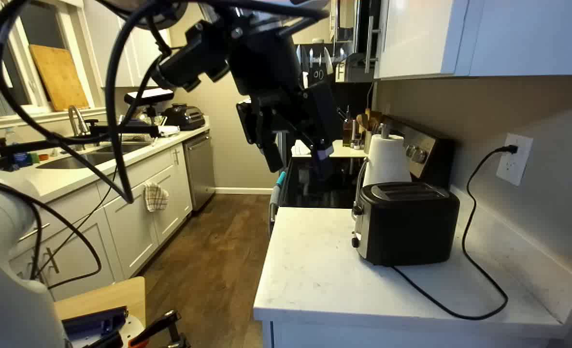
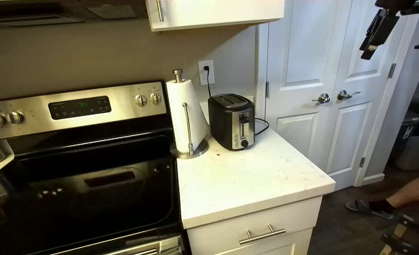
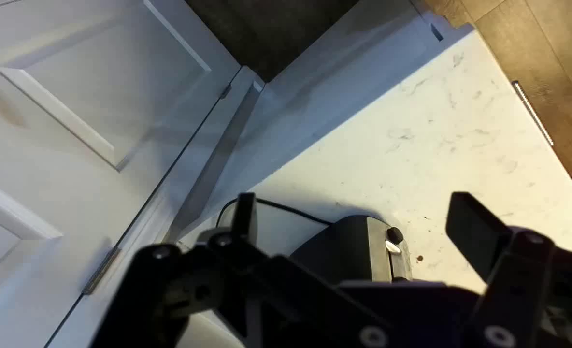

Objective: Push down the toaster lever

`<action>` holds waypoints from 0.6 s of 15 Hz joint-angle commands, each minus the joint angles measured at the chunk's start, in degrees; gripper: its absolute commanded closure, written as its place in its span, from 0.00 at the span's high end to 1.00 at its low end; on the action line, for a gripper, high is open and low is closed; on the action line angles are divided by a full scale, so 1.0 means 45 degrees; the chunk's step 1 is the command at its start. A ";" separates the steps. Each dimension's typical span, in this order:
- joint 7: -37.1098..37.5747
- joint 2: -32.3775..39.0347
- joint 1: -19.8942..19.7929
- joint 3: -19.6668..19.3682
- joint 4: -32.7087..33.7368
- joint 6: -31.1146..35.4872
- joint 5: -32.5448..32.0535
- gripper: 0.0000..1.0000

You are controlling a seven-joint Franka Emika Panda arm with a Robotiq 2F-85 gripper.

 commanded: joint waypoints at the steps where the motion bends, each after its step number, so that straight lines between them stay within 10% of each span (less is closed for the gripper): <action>1: -0.0044 0.0018 -0.0073 0.0065 0.0017 -0.0013 0.0062 1.00; 9: 0.0153 0.0166 0.0056 0.0028 -0.0286 0.1300 0.0218 1.00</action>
